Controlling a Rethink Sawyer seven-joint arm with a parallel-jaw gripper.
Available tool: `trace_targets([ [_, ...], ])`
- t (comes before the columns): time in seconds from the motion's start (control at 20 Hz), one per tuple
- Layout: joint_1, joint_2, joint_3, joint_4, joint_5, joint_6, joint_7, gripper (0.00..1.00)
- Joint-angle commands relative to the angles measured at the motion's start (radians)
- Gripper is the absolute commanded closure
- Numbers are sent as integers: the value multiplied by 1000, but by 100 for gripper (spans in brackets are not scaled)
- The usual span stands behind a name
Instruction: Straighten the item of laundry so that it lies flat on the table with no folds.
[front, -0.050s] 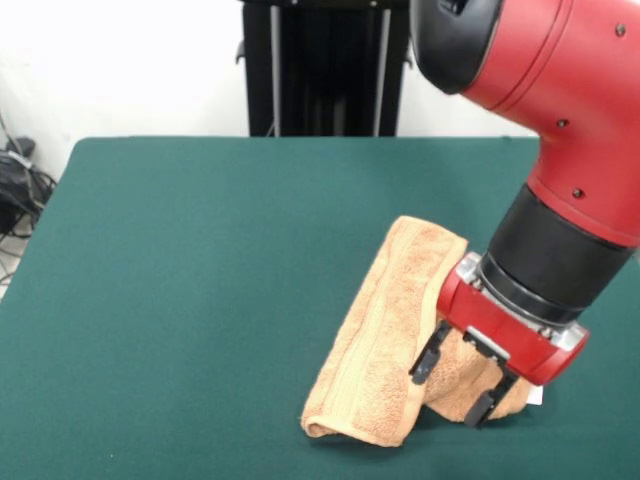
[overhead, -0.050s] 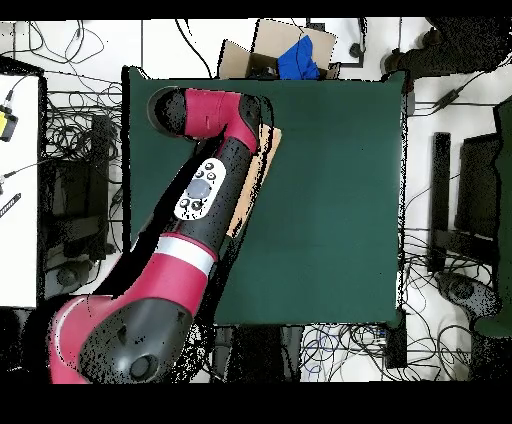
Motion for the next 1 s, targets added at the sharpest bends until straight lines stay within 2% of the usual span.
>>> trace_targets([
  [0.05,-3,52,170,106,1,-23,134,0],
  [0.35,6,50,193,145,-10,-66,137,0],
  [0.55,31,53,175,176,-24,-105,173,0],
  [0.75,51,50,169,201,-9,-100,207,0],
  [1.0,90,65,113,200,-5,-51,263,0],
])
